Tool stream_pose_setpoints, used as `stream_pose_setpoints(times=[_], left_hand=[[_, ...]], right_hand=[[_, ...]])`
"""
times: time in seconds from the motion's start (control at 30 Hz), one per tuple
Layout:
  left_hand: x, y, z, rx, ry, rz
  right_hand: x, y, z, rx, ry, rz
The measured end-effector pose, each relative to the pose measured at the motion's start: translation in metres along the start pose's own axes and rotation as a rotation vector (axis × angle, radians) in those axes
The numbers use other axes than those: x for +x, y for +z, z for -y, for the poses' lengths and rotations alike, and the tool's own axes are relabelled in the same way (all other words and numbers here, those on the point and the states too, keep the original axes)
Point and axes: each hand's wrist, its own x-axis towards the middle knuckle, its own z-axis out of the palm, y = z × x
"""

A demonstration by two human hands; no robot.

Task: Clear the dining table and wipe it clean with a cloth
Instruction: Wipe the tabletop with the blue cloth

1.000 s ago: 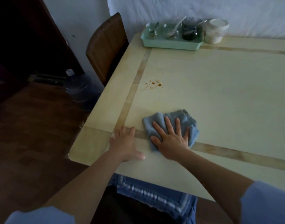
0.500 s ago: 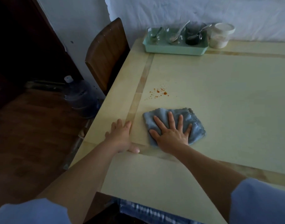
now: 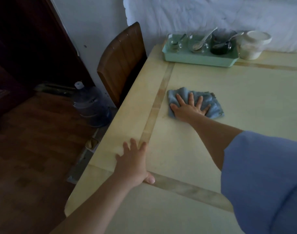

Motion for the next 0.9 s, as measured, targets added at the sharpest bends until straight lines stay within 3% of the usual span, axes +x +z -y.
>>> stream_pose_setpoints(times=[0.27, 0.53, 0.67, 0.77, 0.9], left_hand=[[-0.002, -0.004, -0.003, 0.015, -0.024, 0.007], [-0.01, -0.001, 0.004, -0.092, 0.023, 0.021], [-0.028, 0.005, 0.015, -0.214, 0.126, -0.076], [-0.05, 0.008, 0.034, -0.245, 0.134, -0.143], [-0.067, 0.012, 0.063, -0.228, 0.097, -0.099]], right_hand=[[-0.075, 0.035, 0.007, -0.079, -0.244, 0.042], [-0.134, 0.056, -0.007, -0.106, -0.21, 0.064], [-0.156, 0.068, 0.004, -0.09, -0.186, 0.088], [-0.187, 0.086, 0.016, -0.081, -0.219, 0.075], [-0.225, 0.111, 0.049, -0.084, -0.308, 0.137]])
